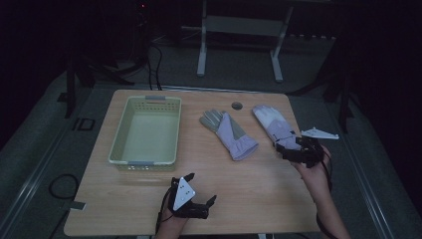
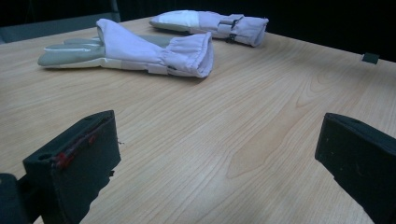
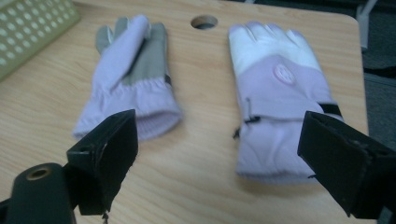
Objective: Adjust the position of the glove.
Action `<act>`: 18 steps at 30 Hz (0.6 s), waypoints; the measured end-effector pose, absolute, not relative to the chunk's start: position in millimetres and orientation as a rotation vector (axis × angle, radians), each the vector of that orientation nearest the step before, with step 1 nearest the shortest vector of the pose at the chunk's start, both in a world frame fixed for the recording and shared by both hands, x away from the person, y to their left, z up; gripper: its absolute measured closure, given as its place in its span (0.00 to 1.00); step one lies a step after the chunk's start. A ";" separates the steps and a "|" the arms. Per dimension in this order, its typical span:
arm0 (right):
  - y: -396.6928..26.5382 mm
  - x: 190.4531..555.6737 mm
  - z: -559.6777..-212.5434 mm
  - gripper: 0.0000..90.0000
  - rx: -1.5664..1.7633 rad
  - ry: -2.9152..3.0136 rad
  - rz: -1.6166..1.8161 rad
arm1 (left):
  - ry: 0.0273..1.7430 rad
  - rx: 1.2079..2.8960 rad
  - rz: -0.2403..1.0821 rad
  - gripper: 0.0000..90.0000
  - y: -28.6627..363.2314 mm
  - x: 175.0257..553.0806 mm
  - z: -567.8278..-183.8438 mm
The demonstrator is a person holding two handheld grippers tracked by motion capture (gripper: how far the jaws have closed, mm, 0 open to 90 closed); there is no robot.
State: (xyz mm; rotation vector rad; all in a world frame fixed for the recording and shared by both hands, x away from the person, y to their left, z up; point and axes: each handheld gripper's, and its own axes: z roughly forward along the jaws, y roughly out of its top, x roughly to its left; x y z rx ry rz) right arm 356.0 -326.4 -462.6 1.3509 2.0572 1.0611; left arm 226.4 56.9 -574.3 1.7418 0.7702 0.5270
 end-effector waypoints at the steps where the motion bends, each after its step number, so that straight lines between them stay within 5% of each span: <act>1: -323.4 358.2 -460.8 0.14 1.344 2.068 1.057 | 0.771 1.743 0.519 0.00 57.0 226.5 -574.3; 18: -275.5 387.8 -448.6 0.13 1.263 2.143 1.051 | 0.765 1.742 0.514 0.00 57.2 226.1 -574.4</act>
